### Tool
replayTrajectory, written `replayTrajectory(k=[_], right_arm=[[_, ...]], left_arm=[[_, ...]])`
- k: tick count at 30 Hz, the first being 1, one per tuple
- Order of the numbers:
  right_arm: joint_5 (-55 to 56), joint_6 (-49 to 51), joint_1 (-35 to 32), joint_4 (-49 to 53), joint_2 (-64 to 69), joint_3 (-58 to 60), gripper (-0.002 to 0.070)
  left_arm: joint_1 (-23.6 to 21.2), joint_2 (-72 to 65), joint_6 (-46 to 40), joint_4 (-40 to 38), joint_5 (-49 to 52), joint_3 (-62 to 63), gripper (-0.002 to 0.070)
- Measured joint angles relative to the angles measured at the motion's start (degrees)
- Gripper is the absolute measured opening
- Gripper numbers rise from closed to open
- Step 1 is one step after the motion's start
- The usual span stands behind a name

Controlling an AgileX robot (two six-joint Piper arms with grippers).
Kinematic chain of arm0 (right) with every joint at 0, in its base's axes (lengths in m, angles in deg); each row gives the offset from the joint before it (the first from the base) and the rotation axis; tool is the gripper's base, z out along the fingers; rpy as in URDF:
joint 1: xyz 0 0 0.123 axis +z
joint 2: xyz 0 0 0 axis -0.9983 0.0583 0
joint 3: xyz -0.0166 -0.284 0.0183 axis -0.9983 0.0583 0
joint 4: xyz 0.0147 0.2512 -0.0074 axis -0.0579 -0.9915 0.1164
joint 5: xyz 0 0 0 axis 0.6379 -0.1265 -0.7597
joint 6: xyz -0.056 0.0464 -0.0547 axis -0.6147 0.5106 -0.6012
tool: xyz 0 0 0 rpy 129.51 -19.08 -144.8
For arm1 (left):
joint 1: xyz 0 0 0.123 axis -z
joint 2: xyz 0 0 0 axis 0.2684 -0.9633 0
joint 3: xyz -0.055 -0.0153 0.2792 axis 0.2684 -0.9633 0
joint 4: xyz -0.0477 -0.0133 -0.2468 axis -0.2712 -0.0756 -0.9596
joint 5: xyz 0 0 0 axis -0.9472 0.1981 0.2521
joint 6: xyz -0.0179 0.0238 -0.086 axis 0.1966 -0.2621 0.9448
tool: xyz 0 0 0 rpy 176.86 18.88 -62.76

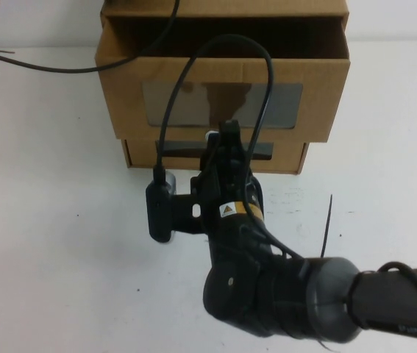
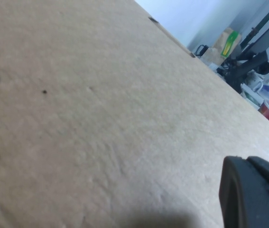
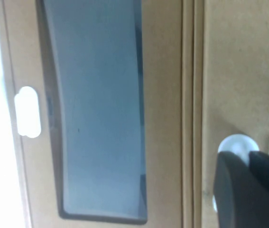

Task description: Open the shoe box

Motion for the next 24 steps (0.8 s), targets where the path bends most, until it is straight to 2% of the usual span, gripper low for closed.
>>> replayTrajectory(k=[24], right_arm=[[5.8,-5.3,8.5,-11.3,-0.5,0.5,0.0]], left_arm=[[0.1,-0.4,4.4,-2.3,3.2,0.0,-0.0008]])
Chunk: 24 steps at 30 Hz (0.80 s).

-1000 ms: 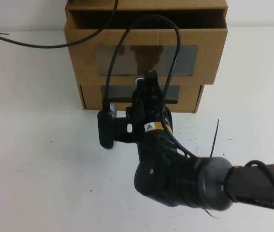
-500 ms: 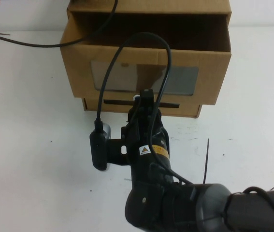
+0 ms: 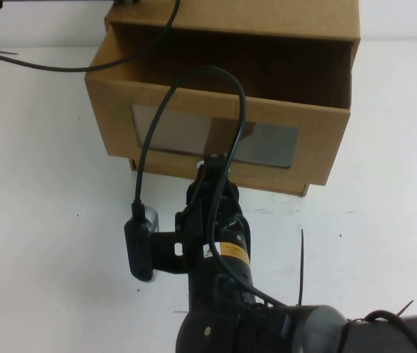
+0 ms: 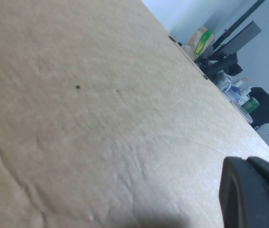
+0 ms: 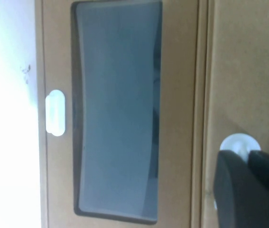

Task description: Open the shoe box

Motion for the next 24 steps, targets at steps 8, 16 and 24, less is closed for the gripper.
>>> replayTrajectory(k=[8,16,24], right_arm=[[1.1,-0.7,1.8,-1.8,-0.2,0.0,0.0],[1.6,-0.7,3.7,-3.3,-0.2,0.0,0.0],[2.0,-0.7,3.7,-3.5,-0.2,0.0,0.0]], left_arm=[[0.1,-0.4,1.1,0.9,2.0,1.9,-0.0008],[0.7,-0.7,3.0,3.0,4.0,3.7,-0.0007],[1.6,-0.6,5.3,6.7,3.0,4.3,-0.0008]])
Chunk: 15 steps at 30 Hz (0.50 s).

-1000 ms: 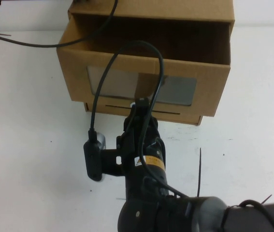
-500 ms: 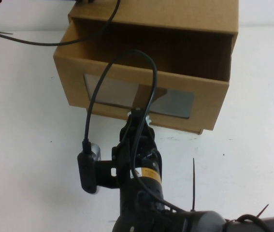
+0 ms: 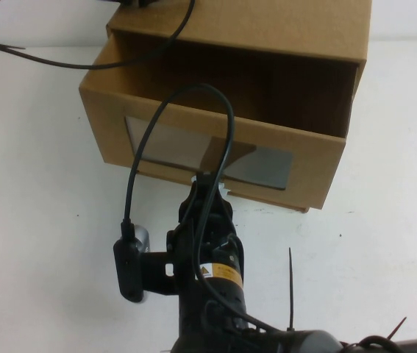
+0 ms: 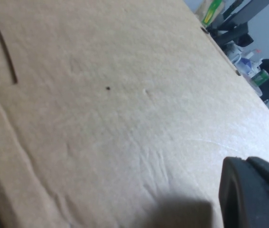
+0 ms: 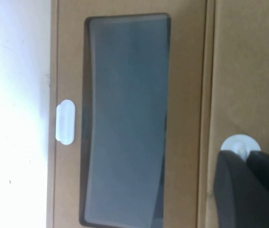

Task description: Open the shoe box

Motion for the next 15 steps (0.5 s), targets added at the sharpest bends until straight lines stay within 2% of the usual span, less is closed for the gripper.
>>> replayTrajectory(k=[7,15], right_arm=[[0.5,-0.4,0.9,-1.0,0.0,0.0,0.0],[1.9,-1.5,2.6,-2.5,-0.1,0.0,0.0]], left_arm=[[0.4,0.5,4.1,3.8,-0.1,0.4,-0.0008],[1.0,0.4,5.4,4.6,0.3,0.6,-0.0008]])
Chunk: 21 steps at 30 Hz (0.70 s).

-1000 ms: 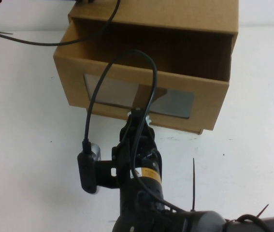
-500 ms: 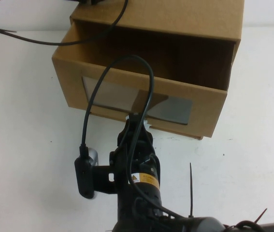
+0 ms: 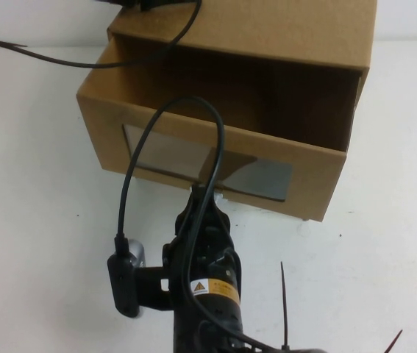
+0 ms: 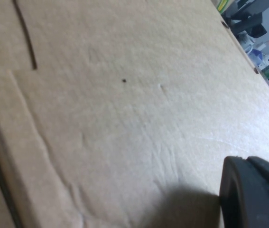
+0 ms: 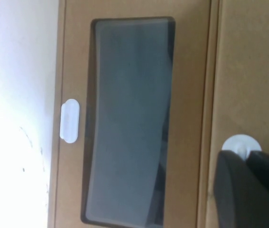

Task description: Open the shoe box

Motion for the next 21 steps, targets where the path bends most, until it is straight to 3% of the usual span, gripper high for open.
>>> replayTrajectory(k=[5,12,21], right_arm=[[0.3,0.0,1.0,-1.7,-0.6,0.0,0.0],[-5.3,-0.1,5.9,-11.5,-0.8,0.5,-0.0017],[-2.1,1.1,8.2,-13.1,-1.7,0.5,-0.0018]], left_arm=[[0.5,0.0,0.1,0.4,0.0,0.0,-0.0008],[0.8,0.0,0.1,0.9,-1.2,0.1,-0.0008],[0.8,0.0,-1.3,0.8,-1.2,0.1,-0.0008]])
